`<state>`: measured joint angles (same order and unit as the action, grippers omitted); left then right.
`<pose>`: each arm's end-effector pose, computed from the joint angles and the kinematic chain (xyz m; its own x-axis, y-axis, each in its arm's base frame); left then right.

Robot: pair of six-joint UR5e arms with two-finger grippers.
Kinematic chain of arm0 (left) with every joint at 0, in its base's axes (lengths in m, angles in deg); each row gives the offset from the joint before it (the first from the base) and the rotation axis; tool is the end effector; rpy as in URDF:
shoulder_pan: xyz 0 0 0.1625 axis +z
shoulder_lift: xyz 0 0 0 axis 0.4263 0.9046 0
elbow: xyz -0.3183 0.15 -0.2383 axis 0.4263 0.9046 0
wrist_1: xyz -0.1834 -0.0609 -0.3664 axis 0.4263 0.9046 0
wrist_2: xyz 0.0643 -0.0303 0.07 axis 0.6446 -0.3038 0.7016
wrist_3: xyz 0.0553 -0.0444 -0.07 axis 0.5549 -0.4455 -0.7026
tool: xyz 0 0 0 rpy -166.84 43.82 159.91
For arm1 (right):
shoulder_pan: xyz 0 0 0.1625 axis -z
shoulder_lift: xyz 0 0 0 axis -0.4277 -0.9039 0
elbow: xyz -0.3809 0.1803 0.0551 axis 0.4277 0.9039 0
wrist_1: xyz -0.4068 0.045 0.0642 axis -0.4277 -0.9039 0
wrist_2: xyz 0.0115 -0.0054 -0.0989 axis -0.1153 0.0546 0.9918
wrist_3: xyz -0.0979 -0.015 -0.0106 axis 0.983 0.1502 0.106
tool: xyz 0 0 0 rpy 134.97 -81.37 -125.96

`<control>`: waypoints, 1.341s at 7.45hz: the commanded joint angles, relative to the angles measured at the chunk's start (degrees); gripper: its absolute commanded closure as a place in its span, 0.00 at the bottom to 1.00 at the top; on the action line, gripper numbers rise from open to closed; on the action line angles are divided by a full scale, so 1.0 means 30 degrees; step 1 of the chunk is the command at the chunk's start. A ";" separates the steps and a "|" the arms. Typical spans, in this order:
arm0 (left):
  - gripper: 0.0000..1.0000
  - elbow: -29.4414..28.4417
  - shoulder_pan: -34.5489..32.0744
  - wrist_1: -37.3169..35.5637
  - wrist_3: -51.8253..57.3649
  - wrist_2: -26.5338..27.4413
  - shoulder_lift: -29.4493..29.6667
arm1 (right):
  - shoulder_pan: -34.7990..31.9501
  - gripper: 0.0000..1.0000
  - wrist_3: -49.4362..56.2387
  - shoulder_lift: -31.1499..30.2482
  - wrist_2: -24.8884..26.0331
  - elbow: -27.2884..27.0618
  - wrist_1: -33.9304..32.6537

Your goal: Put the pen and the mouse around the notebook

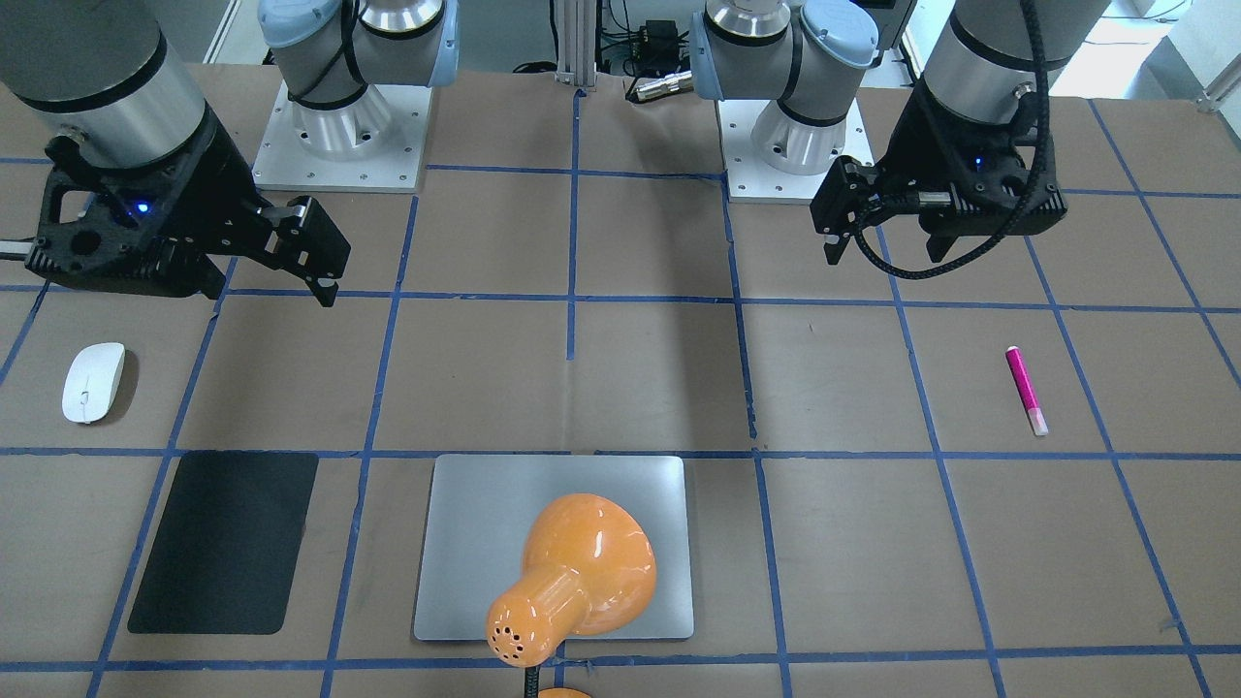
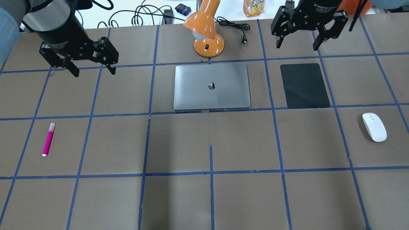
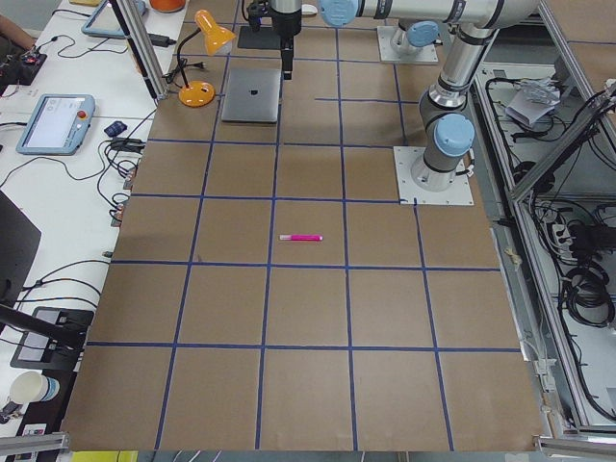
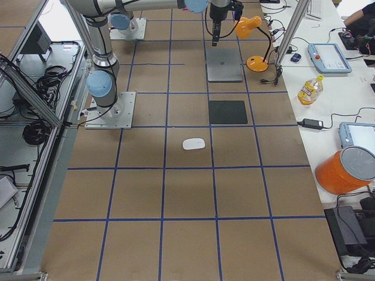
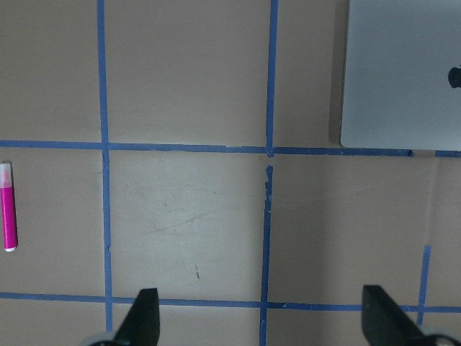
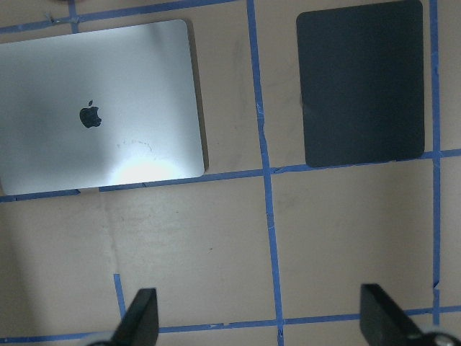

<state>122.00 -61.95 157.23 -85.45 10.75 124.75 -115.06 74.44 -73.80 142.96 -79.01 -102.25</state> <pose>-0.1066 -0.5033 0.5049 -0.9992 -0.0356 -0.0206 -0.0354 0.9993 -0.0097 0.1363 -0.5557 0.5114 -0.9936 0.0978 -0.0560 0.0974 0.9952 0.0104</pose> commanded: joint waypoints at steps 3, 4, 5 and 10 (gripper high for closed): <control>0.00 0.0114 0.0203 0.0025 0.0206 0.0018 -0.0067 | -0.0001 0.00 0.0025 0.0012 0.0172 -0.0042 -0.0033; 0.00 0.0434 0.1655 -0.0004 0.0206 -0.0010 0.0164 | 0.0028 0.00 0.0025 0.0012 0.0173 -0.0042 -0.0033; 0.00 0.1278 0.4164 -0.0033 0.0554 -0.0214 0.0427 | 0.0318 0.00 0.0141 0.0041 -0.0001 0.0103 -0.0004; 0.00 0.9680 1.0514 -1.4212 0.8520 0.0047 0.3791 | 0.7566 0.00 1.0138 0.0099 0.1433 -0.1001 -0.0003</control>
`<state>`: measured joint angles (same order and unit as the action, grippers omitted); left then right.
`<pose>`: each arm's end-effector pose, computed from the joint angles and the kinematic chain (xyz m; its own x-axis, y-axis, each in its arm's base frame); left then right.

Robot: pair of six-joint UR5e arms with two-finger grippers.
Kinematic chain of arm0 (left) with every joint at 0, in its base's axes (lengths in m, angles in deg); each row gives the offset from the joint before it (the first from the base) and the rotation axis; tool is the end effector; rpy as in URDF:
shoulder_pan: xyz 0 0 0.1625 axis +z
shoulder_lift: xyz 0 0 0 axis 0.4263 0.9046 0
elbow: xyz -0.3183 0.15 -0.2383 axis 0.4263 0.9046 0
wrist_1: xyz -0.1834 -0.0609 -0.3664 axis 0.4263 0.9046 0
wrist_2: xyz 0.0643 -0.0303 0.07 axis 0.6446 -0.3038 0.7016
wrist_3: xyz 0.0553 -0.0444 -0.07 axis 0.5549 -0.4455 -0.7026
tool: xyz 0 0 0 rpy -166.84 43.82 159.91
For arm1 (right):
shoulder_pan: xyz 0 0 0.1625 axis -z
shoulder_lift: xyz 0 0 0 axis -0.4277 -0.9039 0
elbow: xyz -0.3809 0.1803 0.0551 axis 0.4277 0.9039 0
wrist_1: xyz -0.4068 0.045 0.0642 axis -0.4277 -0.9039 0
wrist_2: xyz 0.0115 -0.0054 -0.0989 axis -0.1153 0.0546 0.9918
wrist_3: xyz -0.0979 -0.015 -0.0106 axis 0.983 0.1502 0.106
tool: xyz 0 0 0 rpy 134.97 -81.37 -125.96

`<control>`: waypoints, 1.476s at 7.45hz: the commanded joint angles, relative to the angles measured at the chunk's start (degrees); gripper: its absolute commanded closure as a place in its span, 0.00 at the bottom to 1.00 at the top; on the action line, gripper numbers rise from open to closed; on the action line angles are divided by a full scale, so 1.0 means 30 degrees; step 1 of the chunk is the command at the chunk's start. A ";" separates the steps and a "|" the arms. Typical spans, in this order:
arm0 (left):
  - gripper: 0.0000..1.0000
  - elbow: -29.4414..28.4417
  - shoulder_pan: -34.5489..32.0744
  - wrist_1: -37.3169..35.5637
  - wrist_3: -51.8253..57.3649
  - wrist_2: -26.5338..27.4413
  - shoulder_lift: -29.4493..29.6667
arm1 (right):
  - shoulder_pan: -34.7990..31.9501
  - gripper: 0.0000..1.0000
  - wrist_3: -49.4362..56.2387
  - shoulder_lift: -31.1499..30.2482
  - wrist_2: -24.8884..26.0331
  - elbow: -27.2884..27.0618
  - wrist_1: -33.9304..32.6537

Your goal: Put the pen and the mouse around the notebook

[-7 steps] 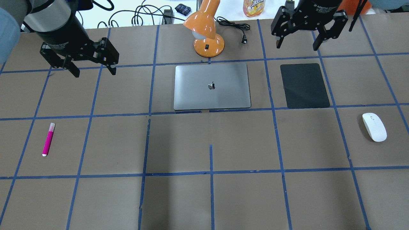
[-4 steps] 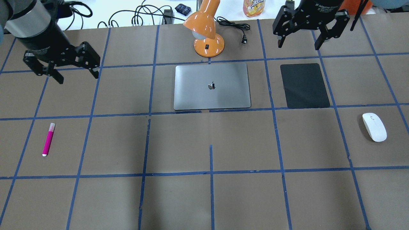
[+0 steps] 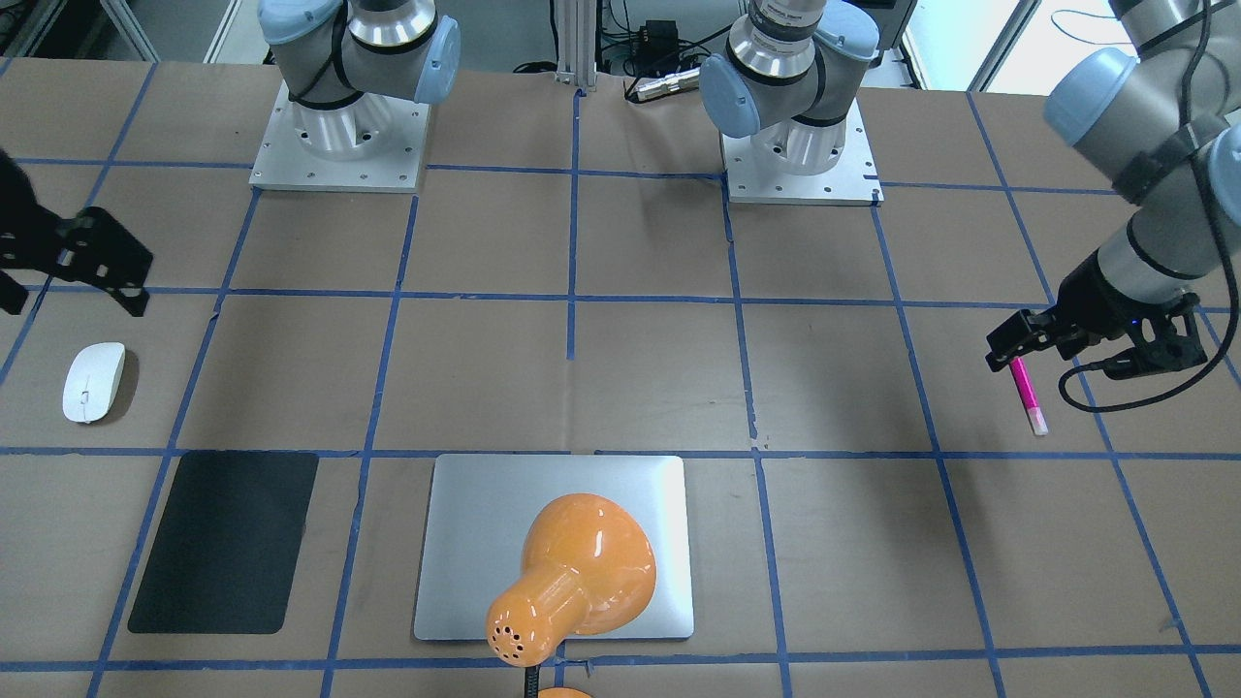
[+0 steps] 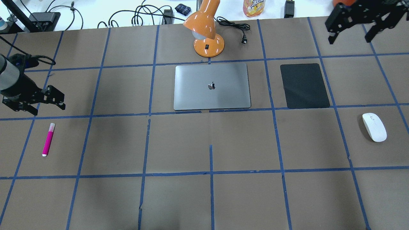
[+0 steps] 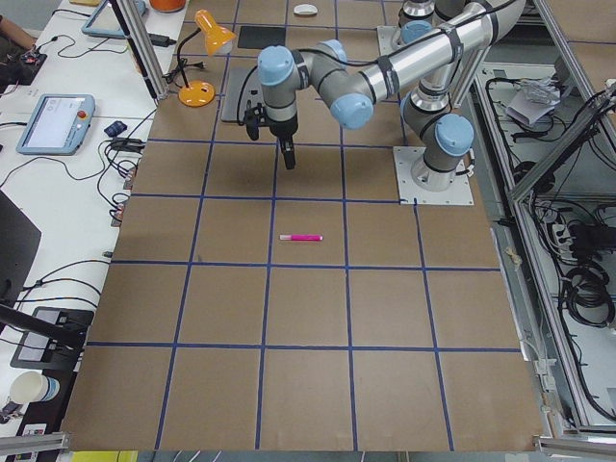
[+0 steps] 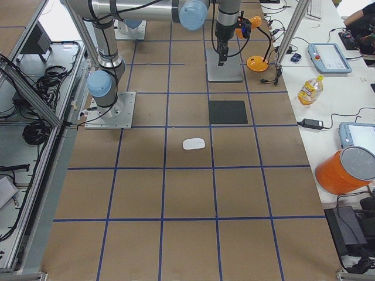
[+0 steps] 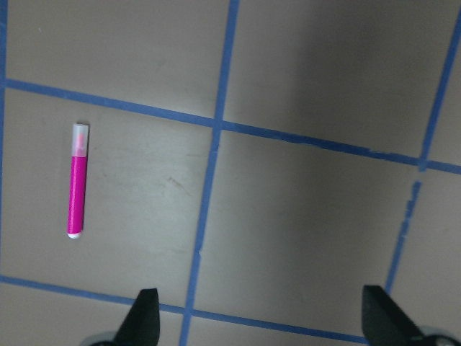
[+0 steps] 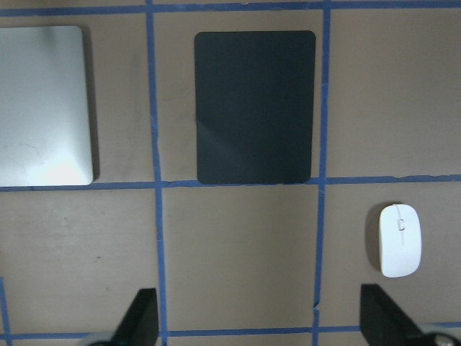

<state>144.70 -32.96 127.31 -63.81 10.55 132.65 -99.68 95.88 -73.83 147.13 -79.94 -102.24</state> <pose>0.1560 -0.5013 0.2973 -0.9865 -0.1628 -0.0150 -0.1630 0.9866 0.0082 -0.0226 -0.5687 0.5036 -0.9999 -0.0084 0.0096 -0.0081 0.9997 0.0246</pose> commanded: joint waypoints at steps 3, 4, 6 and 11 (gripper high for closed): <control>0.00 0.2565 0.3044 -0.7007 0.3975 0.0059 0.2947 | 0.6319 0.00 0.9757 0.0693 -0.0307 -0.5488 -0.5727; 0.00 0.2423 0.3137 -0.7225 0.4905 0.0029 0.3446 | 0.6562 0.00 1.0014 0.0868 -0.0280 -0.7536 -0.8157; 0.03 0.2539 0.3633 -0.7459 0.5442 -0.0059 0.4180 | 0.6972 0.00 1.3042 0.2062 -0.0309 -1.0824 -1.3721; 1.00 0.2626 0.3694 -0.7579 0.5502 -0.0176 0.4183 | 0.7649 0.00 1.2333 0.4503 -0.0251 -1.1717 -1.6327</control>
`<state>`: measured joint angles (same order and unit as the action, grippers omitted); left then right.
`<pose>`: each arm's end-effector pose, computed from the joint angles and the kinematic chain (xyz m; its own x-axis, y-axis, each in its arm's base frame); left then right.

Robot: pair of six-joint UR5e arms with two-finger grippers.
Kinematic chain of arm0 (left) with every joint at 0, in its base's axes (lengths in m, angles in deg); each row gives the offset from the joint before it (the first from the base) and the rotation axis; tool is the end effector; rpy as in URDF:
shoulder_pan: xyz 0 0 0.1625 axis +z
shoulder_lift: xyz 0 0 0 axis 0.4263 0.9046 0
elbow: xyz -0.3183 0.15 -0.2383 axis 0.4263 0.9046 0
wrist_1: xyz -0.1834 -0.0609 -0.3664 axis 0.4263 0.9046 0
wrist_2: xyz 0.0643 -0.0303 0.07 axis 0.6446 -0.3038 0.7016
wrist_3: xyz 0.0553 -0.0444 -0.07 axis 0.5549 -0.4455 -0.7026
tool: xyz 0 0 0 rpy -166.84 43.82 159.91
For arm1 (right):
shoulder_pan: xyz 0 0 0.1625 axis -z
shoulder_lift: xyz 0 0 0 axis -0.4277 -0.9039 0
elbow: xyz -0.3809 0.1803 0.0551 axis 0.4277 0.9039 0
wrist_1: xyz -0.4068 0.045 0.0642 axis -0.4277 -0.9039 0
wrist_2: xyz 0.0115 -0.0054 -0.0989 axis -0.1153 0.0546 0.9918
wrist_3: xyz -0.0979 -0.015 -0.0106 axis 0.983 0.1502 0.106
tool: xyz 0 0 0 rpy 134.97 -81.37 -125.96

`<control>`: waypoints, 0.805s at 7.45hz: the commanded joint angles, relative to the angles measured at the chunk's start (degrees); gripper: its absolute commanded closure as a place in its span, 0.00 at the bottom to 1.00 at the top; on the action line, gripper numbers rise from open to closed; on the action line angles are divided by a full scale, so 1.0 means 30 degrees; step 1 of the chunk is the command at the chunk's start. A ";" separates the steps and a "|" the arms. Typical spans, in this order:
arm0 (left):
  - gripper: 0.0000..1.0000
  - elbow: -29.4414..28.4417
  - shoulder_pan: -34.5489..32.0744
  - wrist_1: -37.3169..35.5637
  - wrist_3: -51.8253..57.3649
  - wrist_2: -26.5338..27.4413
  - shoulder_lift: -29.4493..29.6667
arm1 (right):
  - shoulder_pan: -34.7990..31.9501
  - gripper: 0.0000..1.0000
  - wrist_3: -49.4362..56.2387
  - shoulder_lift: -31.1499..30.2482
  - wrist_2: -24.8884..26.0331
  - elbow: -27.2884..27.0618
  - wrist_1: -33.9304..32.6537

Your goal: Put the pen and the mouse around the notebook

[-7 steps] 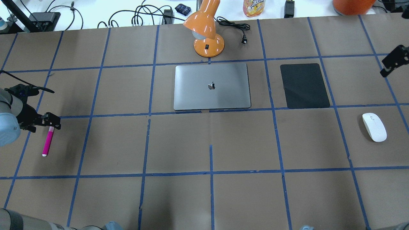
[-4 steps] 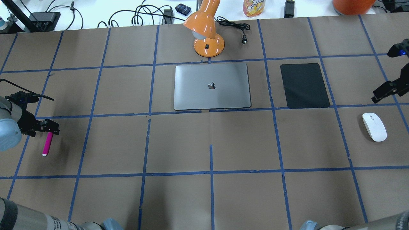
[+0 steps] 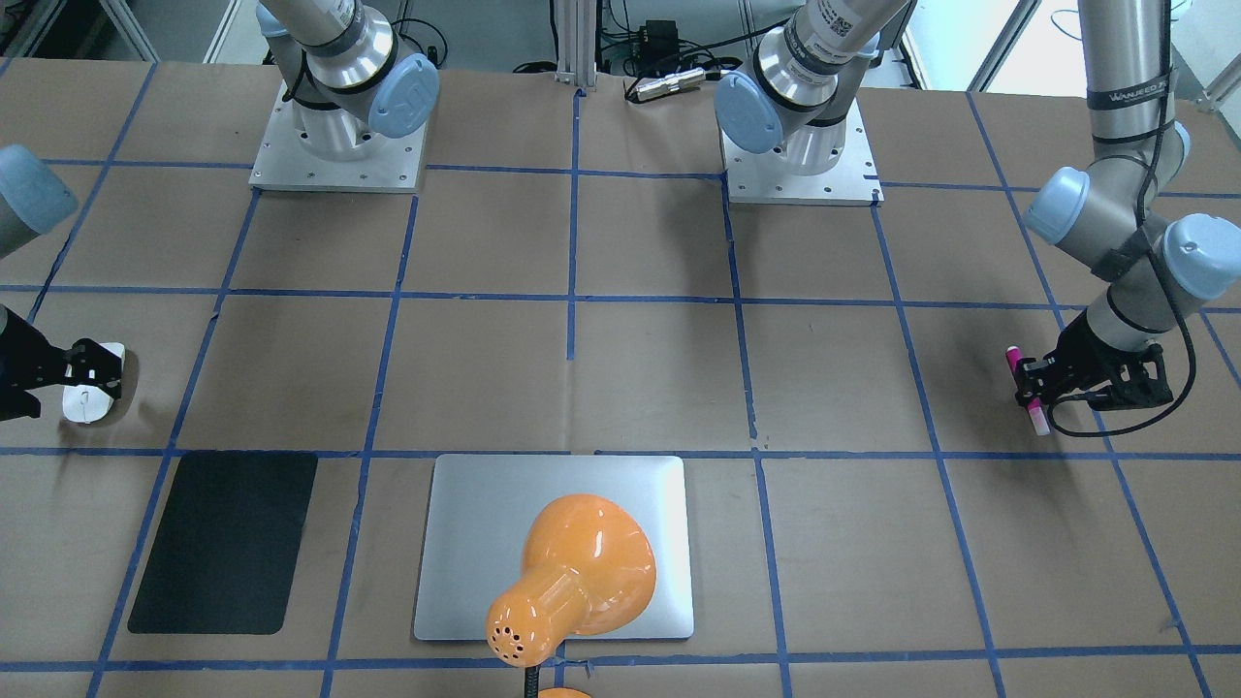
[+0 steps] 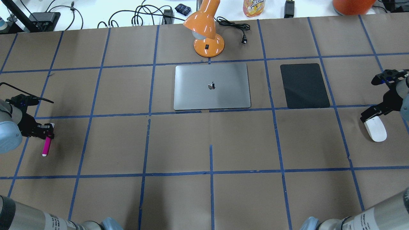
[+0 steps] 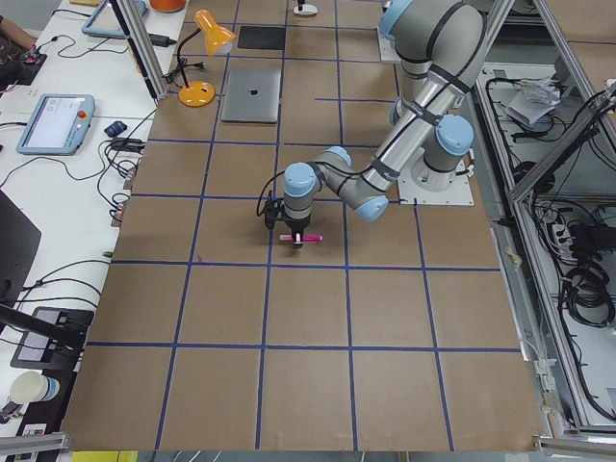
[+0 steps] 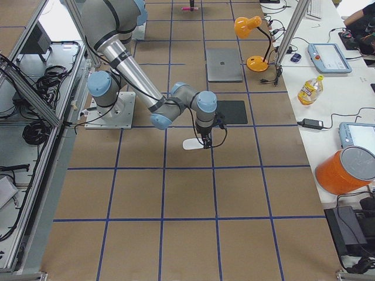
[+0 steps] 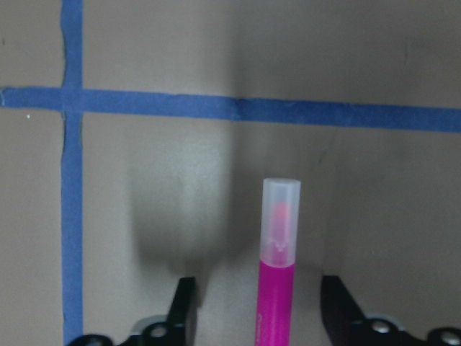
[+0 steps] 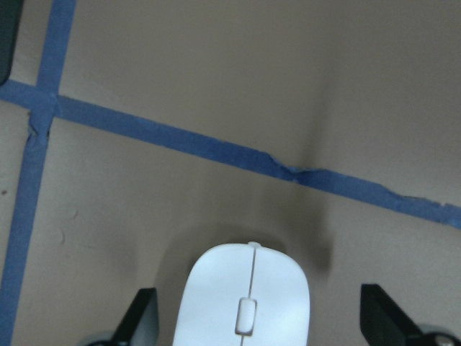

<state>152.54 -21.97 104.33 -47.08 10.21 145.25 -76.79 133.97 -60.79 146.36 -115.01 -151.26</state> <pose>0.2537 -0.4685 0.1689 -0.9973 -0.0641 -0.0354 -0.0632 0.9977 -0.0260 -0.2294 -0.5014 0.1807 -0.9629 -0.2700 -0.0026 -0.2700 0.9629 0.0052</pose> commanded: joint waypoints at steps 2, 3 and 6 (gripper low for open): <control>1.00 -0.0015 -0.0257 0.0343 -0.0280 0.0110 -0.0597 | 0.0017 0.00 -0.2284 0.0158 0.0270 -0.0054 0.0072; 1.00 -0.0073 -0.0347 0.1505 -0.1383 0.0199 -0.1239 | 0.0017 0.00 -0.2503 0.0186 0.0330 -0.0083 0.0305; 1.00 -0.0015 -0.4139 0.5194 -0.8187 0.0258 -0.3932 | 0.0017 0.20 -0.2534 0.0099 0.0505 -0.0084 0.0950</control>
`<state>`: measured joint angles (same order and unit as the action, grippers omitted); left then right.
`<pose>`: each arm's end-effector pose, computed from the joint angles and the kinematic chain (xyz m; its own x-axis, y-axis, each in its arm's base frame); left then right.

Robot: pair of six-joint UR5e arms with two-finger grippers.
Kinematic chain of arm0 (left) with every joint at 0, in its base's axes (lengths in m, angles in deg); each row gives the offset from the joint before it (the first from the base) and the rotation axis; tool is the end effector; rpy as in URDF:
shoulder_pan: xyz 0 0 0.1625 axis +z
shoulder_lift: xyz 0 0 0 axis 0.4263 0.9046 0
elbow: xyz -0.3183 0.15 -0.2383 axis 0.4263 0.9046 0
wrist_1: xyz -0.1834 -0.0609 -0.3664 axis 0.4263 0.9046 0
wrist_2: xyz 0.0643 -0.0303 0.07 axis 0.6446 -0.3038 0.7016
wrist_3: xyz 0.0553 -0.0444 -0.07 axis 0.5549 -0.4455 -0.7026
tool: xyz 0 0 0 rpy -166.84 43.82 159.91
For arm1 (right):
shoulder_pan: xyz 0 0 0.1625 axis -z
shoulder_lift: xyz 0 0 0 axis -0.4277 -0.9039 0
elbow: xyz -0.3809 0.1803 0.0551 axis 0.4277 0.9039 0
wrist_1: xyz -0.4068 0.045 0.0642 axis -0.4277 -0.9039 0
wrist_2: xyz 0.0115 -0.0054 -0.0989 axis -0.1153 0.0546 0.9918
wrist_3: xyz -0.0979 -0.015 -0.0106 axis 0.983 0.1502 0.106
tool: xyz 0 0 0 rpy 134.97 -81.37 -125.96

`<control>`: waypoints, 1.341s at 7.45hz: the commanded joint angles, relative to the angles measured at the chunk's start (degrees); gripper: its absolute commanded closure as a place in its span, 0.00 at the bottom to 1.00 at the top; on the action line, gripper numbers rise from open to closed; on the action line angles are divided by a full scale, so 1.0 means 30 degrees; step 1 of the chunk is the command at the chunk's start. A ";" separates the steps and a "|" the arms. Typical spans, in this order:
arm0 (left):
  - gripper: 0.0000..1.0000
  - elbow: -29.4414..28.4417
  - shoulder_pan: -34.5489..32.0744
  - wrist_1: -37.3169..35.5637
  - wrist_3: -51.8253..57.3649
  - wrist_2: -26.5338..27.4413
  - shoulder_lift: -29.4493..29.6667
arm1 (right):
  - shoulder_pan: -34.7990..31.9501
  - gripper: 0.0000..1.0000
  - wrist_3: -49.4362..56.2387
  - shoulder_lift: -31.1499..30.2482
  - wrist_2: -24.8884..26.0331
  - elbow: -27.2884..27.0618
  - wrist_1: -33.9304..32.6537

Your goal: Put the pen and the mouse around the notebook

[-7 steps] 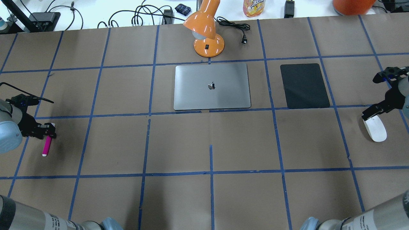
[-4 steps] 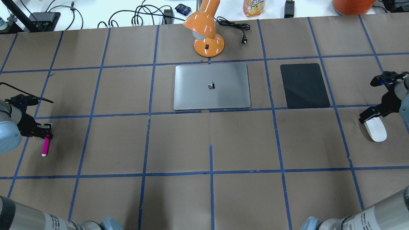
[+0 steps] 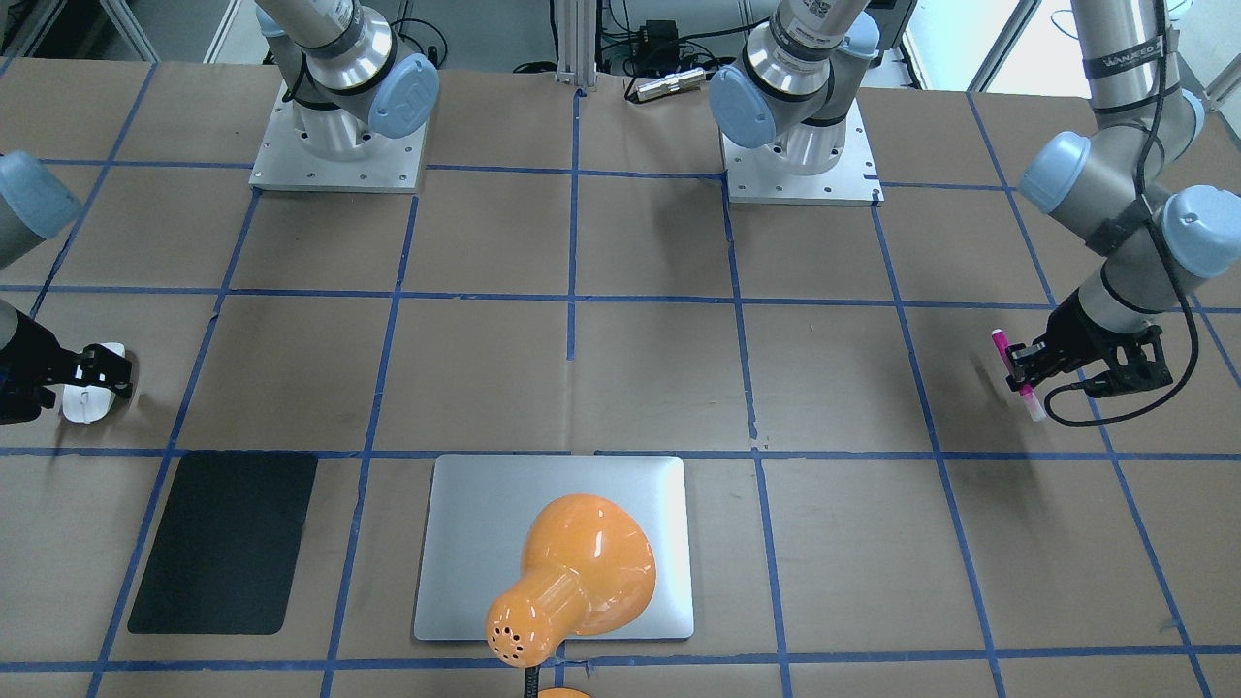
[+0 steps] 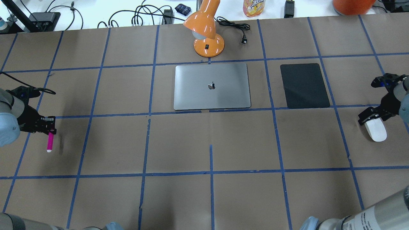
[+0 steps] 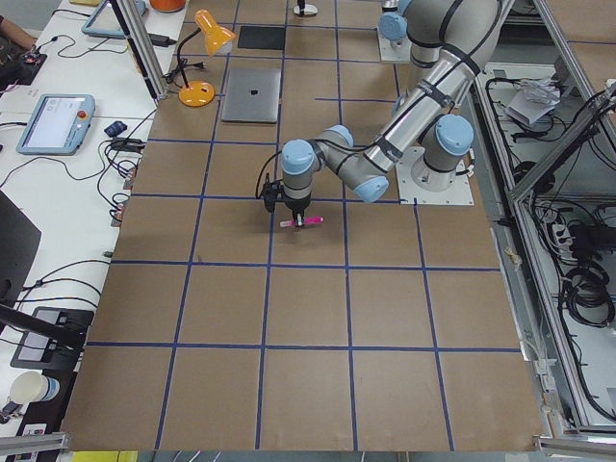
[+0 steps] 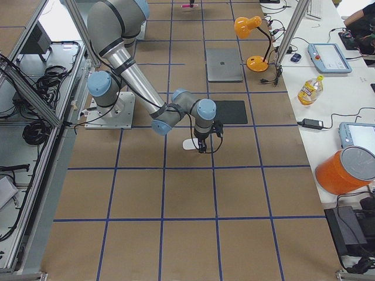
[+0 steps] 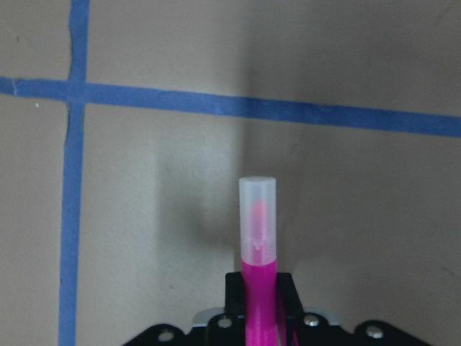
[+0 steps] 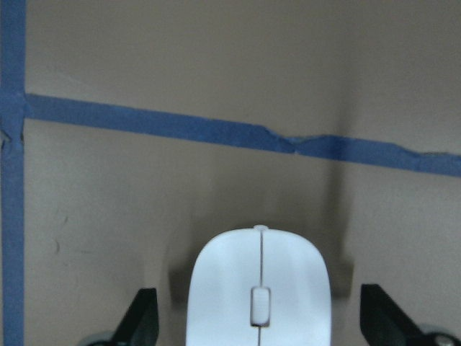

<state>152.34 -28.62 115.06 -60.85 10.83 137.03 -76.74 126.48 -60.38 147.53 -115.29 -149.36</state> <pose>0.1857 -0.4765 0.2238 -0.9822 -0.1865 -0.0207 -0.1867 0.9824 0.0074 -0.2282 -0.4959 0.1719 -0.9897 -0.1413 -0.0208 -0.1422 0.9885 0.0513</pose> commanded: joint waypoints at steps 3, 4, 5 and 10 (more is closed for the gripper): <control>1.00 0.0810 -0.7428 0.2364 -1.3773 0.0285 -0.2282 | 0.0000 0.50 -0.0097 -0.0124 0.0937 0.0125 0.0435; 1.00 0.0900 -0.9653 0.2481 -1.7798 0.0316 -0.2255 | -0.0029 0.50 -0.0214 -0.0183 0.0908 0.0619 0.0551; 1.00 0.0785 -1.1764 0.2395 -2.2362 0.0229 -0.1762 | -0.0204 0.50 -0.1027 -0.0242 0.0908 0.1407 0.1132; 1.00 -0.1937 -1.7756 0.2072 -3.7066 -0.3171 0.0609 | -0.5790 0.49 -0.8929 0.1800 0.0557 0.8356 0.6736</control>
<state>148.99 -78.75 121.32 -163.00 2.92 136.30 -89.35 106.39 -57.87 149.48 -92.92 -130.25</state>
